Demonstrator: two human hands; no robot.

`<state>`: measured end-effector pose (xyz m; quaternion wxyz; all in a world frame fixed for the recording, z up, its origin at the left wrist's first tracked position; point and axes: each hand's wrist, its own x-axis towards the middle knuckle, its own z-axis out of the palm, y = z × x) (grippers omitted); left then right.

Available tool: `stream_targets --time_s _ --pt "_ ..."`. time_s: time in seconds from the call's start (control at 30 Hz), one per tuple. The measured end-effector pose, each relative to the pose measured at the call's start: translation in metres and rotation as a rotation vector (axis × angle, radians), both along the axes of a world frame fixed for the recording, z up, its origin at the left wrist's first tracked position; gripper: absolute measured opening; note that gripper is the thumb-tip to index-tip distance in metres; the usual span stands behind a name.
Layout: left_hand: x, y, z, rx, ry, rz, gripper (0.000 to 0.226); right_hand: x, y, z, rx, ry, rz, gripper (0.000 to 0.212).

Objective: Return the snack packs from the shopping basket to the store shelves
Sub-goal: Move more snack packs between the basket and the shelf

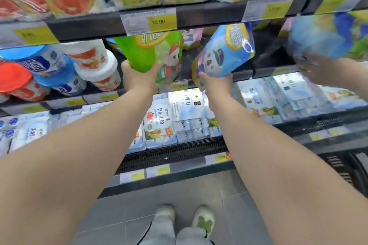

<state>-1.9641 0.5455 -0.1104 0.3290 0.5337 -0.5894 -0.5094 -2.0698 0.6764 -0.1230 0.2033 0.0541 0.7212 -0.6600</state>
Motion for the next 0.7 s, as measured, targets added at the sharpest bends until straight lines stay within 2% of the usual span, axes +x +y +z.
stream_targets --time_s 0.07,0.23,0.33,0.43,0.53,0.63,0.7 --pt "-0.002 0.003 -0.005 0.041 -0.084 -0.04 0.065 -0.012 -0.002 -0.001 0.062 -0.014 -0.067 0.033" --pt "-0.026 -0.009 -0.006 0.008 -0.145 -0.107 0.057 -0.06 0.006 0.007 0.213 0.062 -0.107 0.028" --pt "-0.046 -0.016 -0.009 -0.08 -0.222 -0.184 0.058 -0.086 0.011 0.004 0.102 0.158 -0.178 0.045" --pt "-0.063 -0.016 -0.01 -0.104 -0.175 -0.221 0.058 -0.095 0.016 -0.005 0.166 0.269 -0.194 0.049" --pt "-0.085 -0.01 -0.014 -0.11 -0.135 -0.243 0.056 -0.103 0.016 -0.015 0.284 0.372 -0.149 0.043" --pt "-0.101 -0.002 -0.017 -0.094 -0.097 -0.244 0.056 -0.103 0.018 -0.022 0.323 0.404 -0.127 0.032" --pt "-0.101 0.002 -0.015 -0.074 -0.098 -0.233 0.059 -0.094 0.024 -0.021 0.342 0.393 -0.14 0.035"
